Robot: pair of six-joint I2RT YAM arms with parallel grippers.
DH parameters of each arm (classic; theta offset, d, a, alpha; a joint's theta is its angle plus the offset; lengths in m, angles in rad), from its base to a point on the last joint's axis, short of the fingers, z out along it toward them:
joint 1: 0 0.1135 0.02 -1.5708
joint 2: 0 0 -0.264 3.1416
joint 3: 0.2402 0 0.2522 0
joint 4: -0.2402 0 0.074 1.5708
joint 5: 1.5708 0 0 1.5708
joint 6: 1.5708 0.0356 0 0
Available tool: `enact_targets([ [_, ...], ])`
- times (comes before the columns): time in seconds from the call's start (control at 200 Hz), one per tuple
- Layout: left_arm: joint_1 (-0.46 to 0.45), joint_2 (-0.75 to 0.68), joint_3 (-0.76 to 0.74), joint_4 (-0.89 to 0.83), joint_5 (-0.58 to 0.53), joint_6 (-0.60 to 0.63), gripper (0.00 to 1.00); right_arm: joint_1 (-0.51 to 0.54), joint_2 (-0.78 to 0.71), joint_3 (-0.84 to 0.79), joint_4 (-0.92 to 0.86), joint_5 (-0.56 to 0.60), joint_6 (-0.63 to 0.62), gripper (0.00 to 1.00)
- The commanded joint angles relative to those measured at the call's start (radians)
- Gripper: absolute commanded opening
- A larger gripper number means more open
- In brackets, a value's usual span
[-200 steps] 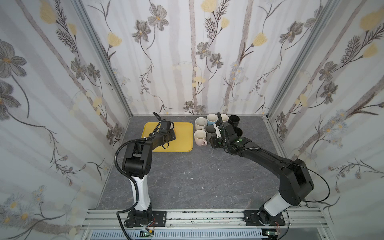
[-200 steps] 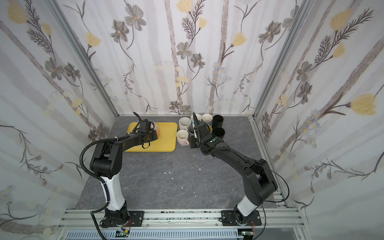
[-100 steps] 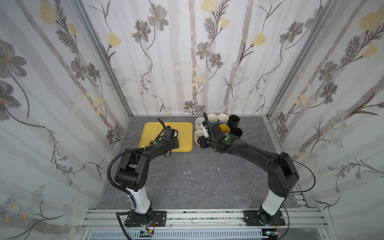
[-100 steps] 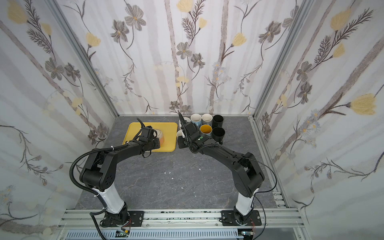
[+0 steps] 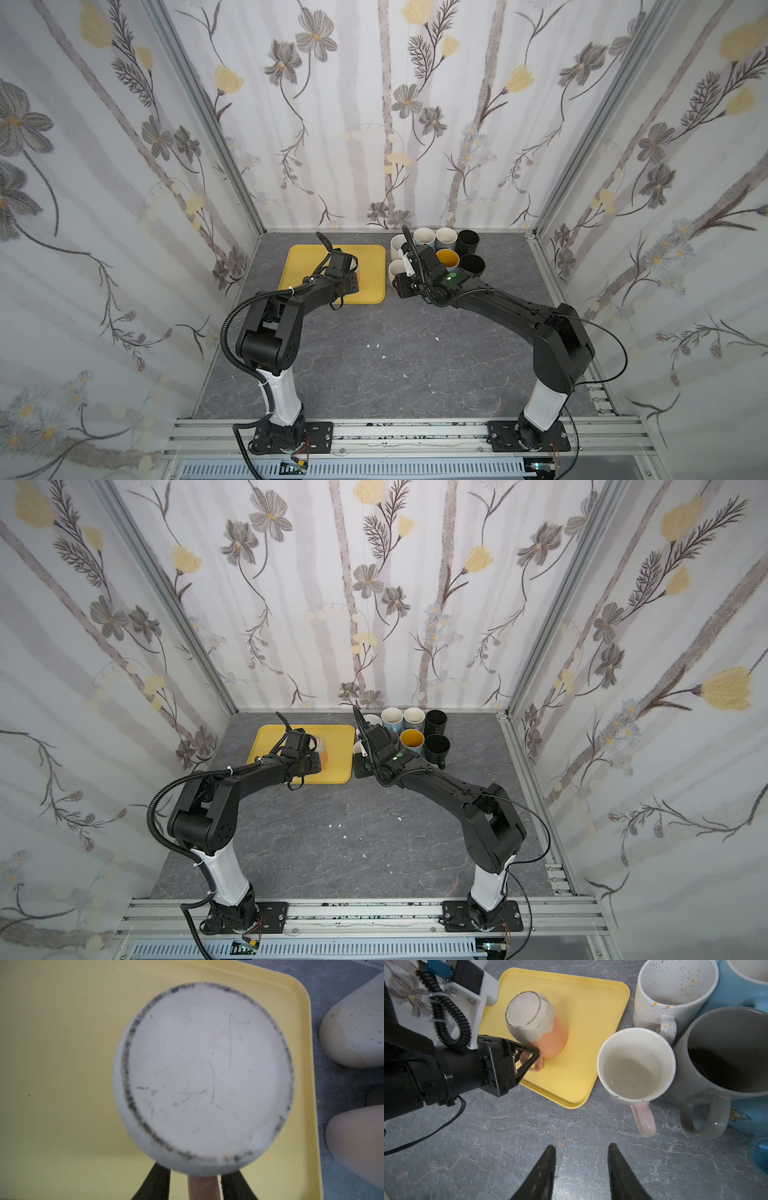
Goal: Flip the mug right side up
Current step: 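Lift the pink mug with the left gripper while the right moves toward it, then grasp the pink mug's handle with the right gripper while the left holds it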
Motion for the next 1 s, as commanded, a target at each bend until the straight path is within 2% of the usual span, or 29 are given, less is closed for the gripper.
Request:
enact_targets([
  [0.0,0.001,0.003,0.009,0.000,-0.016,0.001,0.27,0.000,0.004,0.004,0.003,0.004,-0.008,0.42],
  [0.135,0.004,-0.006,0.008,0.004,-0.022,0.013,0.14,0.000,0.004,0.005,0.005,0.005,-0.007,0.42],
  [0.3,0.007,-0.044,-0.001,0.033,0.033,0.034,0.00,0.000,-0.006,0.002,0.003,0.005,-0.005,0.42],
  [0.45,0.008,-0.096,-0.043,0.085,0.076,0.028,0.00,0.001,-0.044,-0.045,0.028,0.011,0.001,0.42],
  [0.565,0.019,-0.164,-0.112,0.171,0.152,0.008,0.00,0.000,-0.054,-0.050,0.036,0.025,0.005,0.42],
  [0.804,0.082,-0.289,-0.265,0.397,0.299,-0.109,0.00,-0.002,-0.078,-0.069,0.128,-0.010,0.052,0.42],
  [0.994,0.082,-0.238,-0.255,0.335,0.311,-0.084,0.00,-0.001,-0.067,-0.074,0.140,-0.051,0.082,0.42],
])
